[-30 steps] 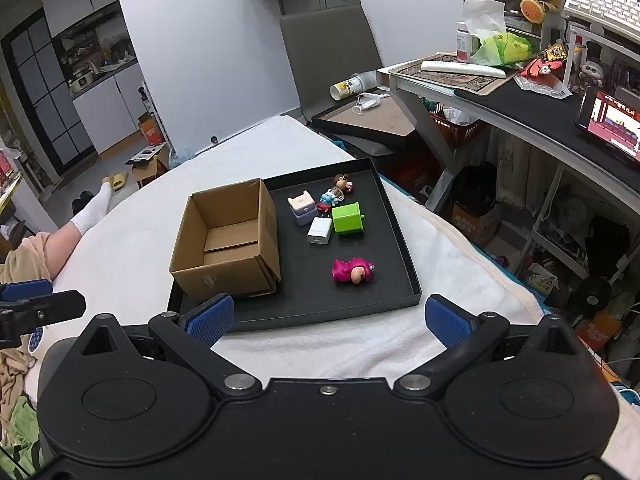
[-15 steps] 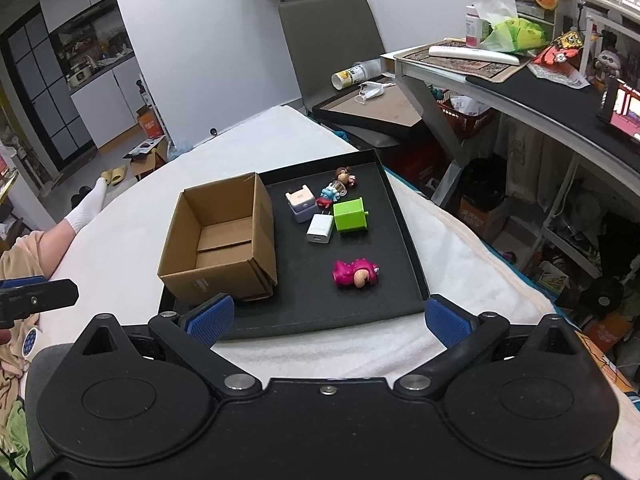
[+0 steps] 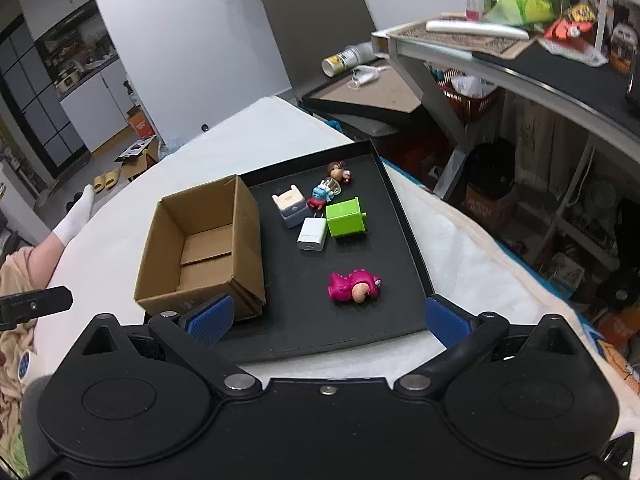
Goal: Organize rigid objects
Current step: 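Grasp the cardboard box wall with the left tool while the right tool grasps the pink dinosaur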
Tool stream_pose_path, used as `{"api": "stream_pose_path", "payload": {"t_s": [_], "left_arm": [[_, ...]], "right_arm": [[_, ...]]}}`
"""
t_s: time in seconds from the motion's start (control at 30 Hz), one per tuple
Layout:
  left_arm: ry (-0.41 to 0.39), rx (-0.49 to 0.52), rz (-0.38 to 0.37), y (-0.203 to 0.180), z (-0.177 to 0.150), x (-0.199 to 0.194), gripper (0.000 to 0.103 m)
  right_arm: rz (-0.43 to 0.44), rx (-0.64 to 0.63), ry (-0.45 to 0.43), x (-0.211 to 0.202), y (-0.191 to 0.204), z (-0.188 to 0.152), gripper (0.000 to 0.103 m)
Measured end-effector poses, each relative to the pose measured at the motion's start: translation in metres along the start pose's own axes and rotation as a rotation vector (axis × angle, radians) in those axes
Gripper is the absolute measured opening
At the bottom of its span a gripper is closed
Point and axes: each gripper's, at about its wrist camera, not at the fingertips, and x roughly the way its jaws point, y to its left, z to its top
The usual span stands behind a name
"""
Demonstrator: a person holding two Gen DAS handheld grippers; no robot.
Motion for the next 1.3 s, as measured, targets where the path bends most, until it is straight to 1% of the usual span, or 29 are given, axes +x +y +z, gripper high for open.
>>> {"api": "stream_pose_path", "payload": {"t_s": [0.1, 0.2, 0.4, 0.47, 0.6, 0.67, 0.9, 0.97, 1.03, 1.2, 1.3], "left_arm": [[0.012, -0.027, -0.004, 0.007, 0.006, 0.011, 0.093], [0.027, -0.037, 0.011, 0.012, 0.010, 0.020, 0.089], [0.054, -0.062, 0.019, 0.022, 0.017, 0.040, 0.078], [0.072, -0.073, 0.015, 0.026, 0.018, 0.048, 0.072], [0.095, -0.084, 0.022, 0.032, 0.021, 0.061, 0.068], [0.110, -0.092, 0.029, 0.036, 0.021, 0.069, 0.063], [0.150, -0.105, 0.049, 0.044, 0.024, 0.092, 0.054], [0.157, -0.105, 0.065, 0.045, 0.024, 0.098, 0.050], [0.175, -0.105, 0.062, 0.046, 0.024, 0.106, 0.046], [0.201, -0.118, 0.077, 0.051, 0.025, 0.122, 0.042], [0.212, -0.117, 0.083, 0.053, 0.025, 0.129, 0.033]], "right_arm": [[-0.004, 0.012, 0.011, 0.010, -0.002, 0.005, 0.102], [-0.008, 0.027, 0.030, 0.021, -0.005, 0.010, 0.102], [-0.012, 0.034, 0.084, 0.045, -0.005, 0.020, 0.102], [-0.014, 0.030, 0.109, 0.053, -0.005, 0.023, 0.102], [-0.023, 0.016, 0.148, 0.070, -0.004, 0.029, 0.102], [-0.026, 0.004, 0.166, 0.077, -0.003, 0.032, 0.102], [-0.041, -0.011, 0.221, 0.104, -0.003, 0.038, 0.102], [-0.050, -0.015, 0.233, 0.111, -0.003, 0.040, 0.102], [-0.059, -0.016, 0.245, 0.118, -0.005, 0.041, 0.102], [-0.080, -0.029, 0.276, 0.139, -0.007, 0.043, 0.102], [-0.092, -0.039, 0.300, 0.151, -0.008, 0.041, 0.103]]}}
